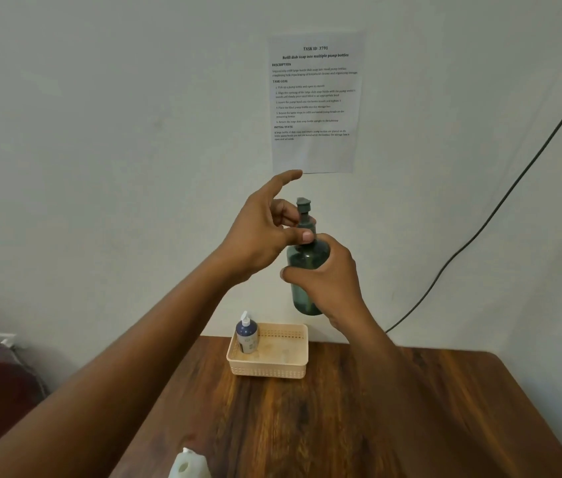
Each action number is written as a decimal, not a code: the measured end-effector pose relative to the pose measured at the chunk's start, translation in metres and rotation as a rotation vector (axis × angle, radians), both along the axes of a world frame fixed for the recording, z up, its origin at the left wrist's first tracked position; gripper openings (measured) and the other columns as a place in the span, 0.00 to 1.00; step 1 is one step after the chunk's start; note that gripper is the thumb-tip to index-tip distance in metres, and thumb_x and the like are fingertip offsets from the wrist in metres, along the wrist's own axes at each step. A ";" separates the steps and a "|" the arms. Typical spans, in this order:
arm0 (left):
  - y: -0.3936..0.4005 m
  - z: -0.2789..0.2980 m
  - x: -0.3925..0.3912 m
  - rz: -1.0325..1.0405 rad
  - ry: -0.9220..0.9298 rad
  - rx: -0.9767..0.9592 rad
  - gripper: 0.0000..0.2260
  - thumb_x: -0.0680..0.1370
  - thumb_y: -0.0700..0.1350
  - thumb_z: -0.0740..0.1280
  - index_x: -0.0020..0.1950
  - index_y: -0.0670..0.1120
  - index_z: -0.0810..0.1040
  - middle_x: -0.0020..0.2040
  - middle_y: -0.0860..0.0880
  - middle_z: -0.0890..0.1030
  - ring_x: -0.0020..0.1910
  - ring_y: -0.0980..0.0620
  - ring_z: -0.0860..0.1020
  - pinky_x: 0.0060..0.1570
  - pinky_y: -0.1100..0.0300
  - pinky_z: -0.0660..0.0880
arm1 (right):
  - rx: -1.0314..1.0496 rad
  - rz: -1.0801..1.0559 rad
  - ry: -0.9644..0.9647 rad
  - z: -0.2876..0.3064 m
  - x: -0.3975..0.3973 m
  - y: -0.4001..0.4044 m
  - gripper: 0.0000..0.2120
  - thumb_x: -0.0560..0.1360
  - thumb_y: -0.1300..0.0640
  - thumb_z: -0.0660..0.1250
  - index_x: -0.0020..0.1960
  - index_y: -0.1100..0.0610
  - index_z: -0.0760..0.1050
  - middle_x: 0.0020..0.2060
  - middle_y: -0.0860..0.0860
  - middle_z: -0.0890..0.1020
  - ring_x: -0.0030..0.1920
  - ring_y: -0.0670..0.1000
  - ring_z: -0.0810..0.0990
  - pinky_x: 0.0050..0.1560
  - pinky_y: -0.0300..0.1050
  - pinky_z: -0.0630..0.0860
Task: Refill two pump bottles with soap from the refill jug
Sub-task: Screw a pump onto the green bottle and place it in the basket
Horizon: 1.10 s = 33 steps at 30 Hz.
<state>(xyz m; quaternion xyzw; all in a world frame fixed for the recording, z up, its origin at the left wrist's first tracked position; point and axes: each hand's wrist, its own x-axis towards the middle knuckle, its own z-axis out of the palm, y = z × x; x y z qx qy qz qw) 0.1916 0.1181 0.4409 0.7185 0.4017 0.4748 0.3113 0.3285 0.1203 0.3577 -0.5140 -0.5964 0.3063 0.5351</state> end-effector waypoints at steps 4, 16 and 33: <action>0.002 0.008 -0.008 -0.226 -0.033 -0.122 0.38 0.77 0.26 0.68 0.82 0.49 0.61 0.54 0.44 0.88 0.56 0.47 0.87 0.59 0.58 0.81 | -0.017 0.040 0.027 0.004 0.005 -0.003 0.27 0.66 0.52 0.80 0.59 0.42 0.72 0.49 0.34 0.76 0.48 0.44 0.77 0.42 0.37 0.72; -0.001 0.007 -0.001 -0.006 -0.016 0.065 0.38 0.72 0.38 0.80 0.78 0.54 0.69 0.39 0.52 0.81 0.48 0.52 0.86 0.55 0.59 0.82 | 0.026 0.035 0.005 0.011 -0.001 -0.008 0.28 0.66 0.51 0.80 0.61 0.42 0.71 0.52 0.38 0.77 0.49 0.42 0.77 0.46 0.38 0.74; -0.009 0.004 0.003 -0.031 -0.061 0.025 0.39 0.73 0.35 0.78 0.80 0.54 0.67 0.50 0.46 0.85 0.51 0.57 0.86 0.56 0.62 0.82 | 0.007 0.042 0.033 0.015 0.003 -0.017 0.27 0.66 0.51 0.80 0.59 0.42 0.72 0.49 0.35 0.77 0.48 0.44 0.78 0.42 0.36 0.73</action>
